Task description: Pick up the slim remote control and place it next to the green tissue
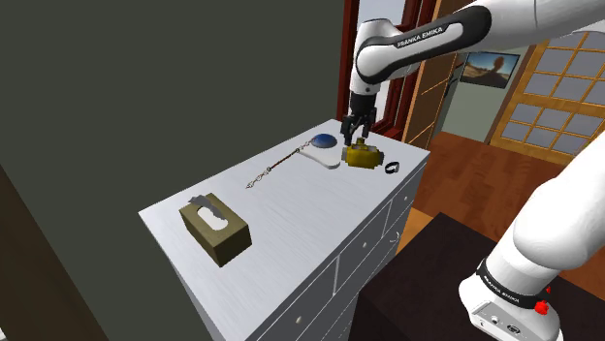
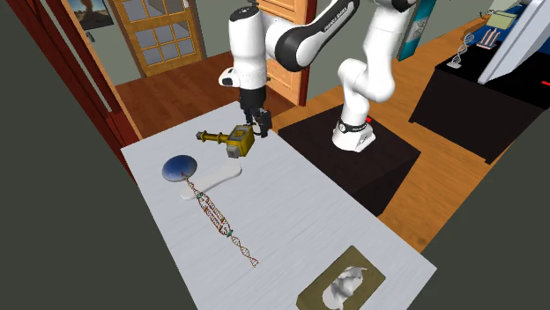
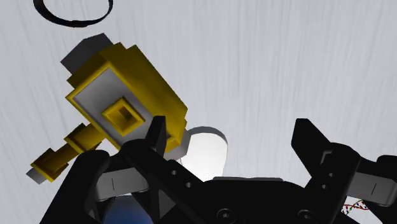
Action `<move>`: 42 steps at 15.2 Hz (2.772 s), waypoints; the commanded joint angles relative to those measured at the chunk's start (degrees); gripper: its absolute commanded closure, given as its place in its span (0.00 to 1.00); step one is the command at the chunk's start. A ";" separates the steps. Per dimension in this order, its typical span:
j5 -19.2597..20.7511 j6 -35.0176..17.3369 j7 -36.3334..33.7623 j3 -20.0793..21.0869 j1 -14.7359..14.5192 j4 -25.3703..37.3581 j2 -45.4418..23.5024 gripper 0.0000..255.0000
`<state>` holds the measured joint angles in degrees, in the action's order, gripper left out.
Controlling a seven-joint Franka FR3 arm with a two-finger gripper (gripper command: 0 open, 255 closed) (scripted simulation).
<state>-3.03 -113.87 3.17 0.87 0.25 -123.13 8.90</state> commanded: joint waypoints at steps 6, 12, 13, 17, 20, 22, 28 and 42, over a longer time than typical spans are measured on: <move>2.18 -3.24 -1.18 0.59 -0.48 13.02 -16.32 0.00; 4.17 -2.88 -2.05 0.50 -1.22 27.33 -30.38 0.00; 4.47 -2.52 -2.16 0.45 -1.36 30.12 -32.84 0.00; 4.94 -3.06 -2.31 0.33 -1.59 33.95 -37.24 0.00; 4.98 -4.97 -2.33 0.30 -1.58 32.87 -38.07 0.00; 5.00 -6.21 -2.35 0.28 -1.57 32.25 -38.69 0.00; 5.01 -6.56 -2.35 0.28 -1.56 32.10 -38.89 0.00; 4.98 -5.34 -2.32 0.29 -1.56 32.66 -38.23 1.00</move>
<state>1.97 -119.58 0.80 1.16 -1.34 -90.50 -29.72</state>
